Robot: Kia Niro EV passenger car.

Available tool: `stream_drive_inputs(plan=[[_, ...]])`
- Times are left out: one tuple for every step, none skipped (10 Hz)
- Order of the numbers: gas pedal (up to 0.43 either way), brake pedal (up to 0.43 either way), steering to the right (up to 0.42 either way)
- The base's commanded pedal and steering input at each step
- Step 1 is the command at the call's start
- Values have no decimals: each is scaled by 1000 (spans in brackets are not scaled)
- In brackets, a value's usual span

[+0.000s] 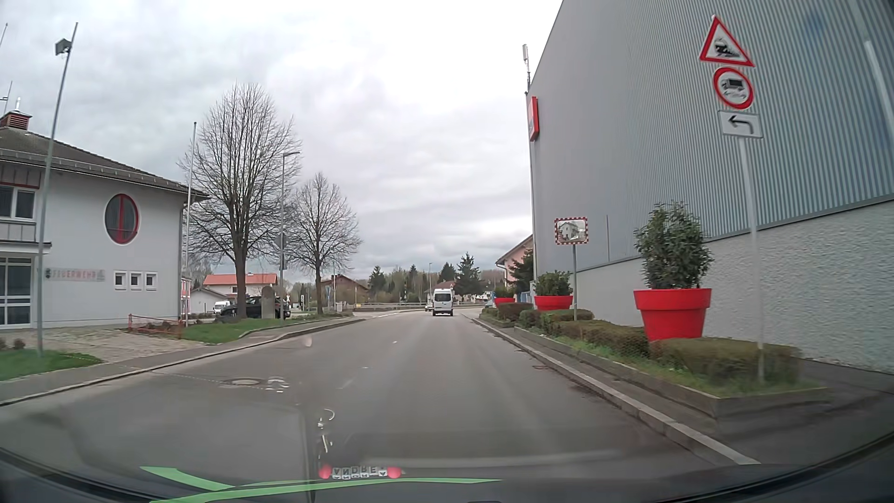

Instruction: Follow the waypoints while adhering to traffic rules and regulations

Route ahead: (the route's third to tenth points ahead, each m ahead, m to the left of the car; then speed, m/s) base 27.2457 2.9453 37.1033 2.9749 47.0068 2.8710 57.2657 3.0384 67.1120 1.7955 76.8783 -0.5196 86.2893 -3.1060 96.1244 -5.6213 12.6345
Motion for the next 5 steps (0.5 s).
stream_drive_inputs(plan=[[110, 0, -3], [98, 0, -4], [98, 0, -4], [87, 0, -4], [87, 0, -4]])
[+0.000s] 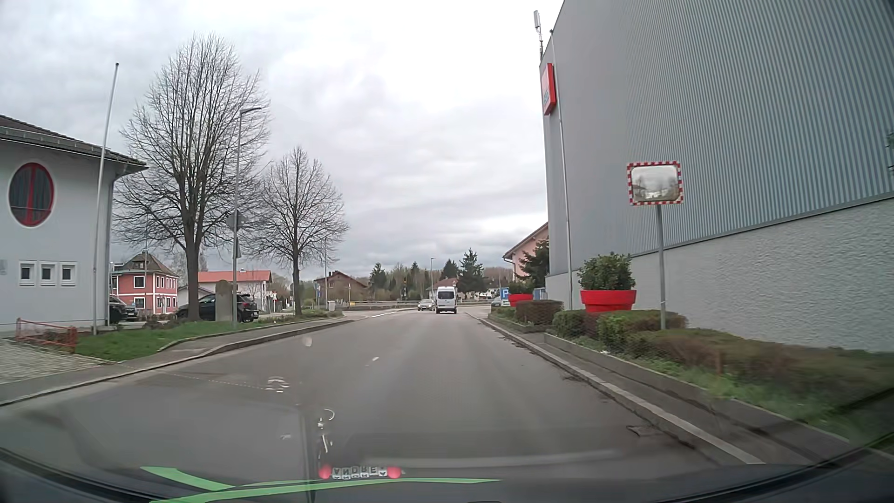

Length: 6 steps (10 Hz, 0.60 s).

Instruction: Follow the waypoints while adhering to traffic rules and regulations

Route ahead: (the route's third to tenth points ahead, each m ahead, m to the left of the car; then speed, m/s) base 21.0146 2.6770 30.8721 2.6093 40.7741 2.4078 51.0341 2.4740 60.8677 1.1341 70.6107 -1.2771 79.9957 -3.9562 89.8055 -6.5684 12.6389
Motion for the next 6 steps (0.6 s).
stream_drive_inputs(plan=[[87, 0, -4], [87, 0, -4], [87, 0, -4], [87, 0, -3], [87, 0, -3], [98, 0, -2]])
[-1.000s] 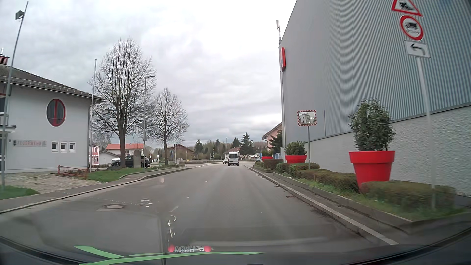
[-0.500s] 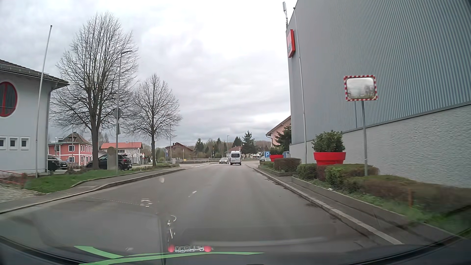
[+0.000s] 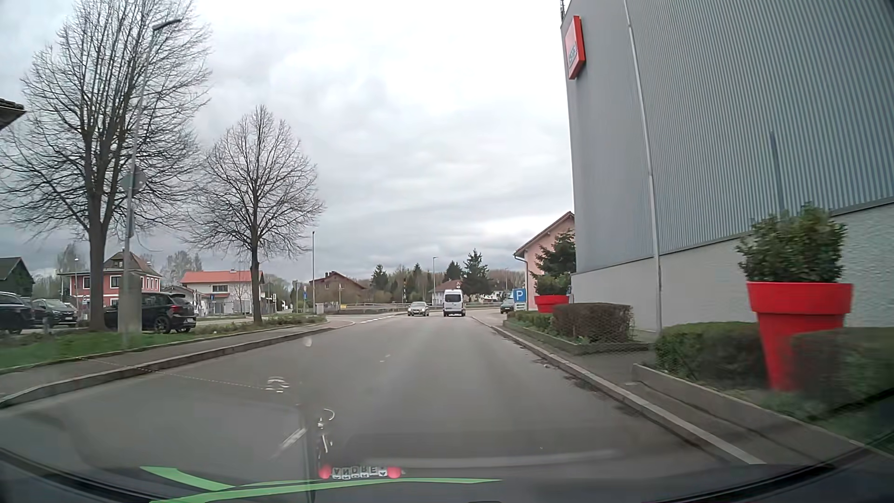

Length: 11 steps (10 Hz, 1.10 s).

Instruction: Follow the waypoints while adhering to traffic rules and regulations

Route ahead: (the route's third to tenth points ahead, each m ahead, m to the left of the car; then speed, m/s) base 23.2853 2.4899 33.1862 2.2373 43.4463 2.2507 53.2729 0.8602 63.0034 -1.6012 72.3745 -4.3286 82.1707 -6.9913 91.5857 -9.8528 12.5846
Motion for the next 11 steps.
stream_drive_inputs(plan=[[98, 0, -2], [98, 0, 0], [98, 0, 2], [98, 0, 3], [98, 0, 3], [110, 0, 3], [110, 0, 3], [110, 0, 3], [110, 0, 3], [110, 0, 3], [110, 0, 3]])
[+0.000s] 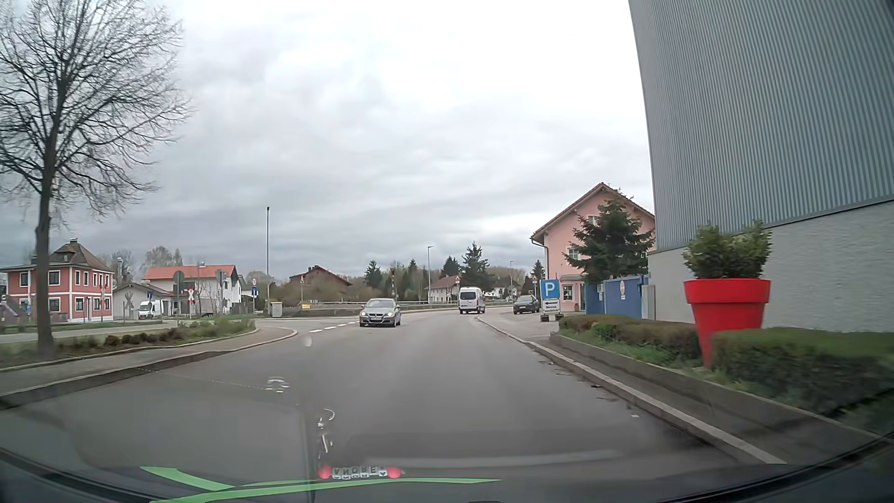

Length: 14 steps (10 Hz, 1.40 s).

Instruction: Follow the waypoints while adhering to traffic rules and regulations

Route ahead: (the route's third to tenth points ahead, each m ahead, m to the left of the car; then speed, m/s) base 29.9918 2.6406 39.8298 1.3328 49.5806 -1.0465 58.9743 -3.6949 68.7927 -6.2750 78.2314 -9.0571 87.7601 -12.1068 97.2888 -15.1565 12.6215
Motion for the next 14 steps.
stream_drive_inputs(plan=[[110, 0, 3], [110, 0, 3], [110, 0, 3], [110, 0, 3], [110, 0, 2], [110, 0, 1], [110, 0, 0], [110, 0, 0], [110, 0, 0], [110, 0, 0], [87, 0, 0], [87, 0, 0], [87, 0, 0], [87, 0, 0]])
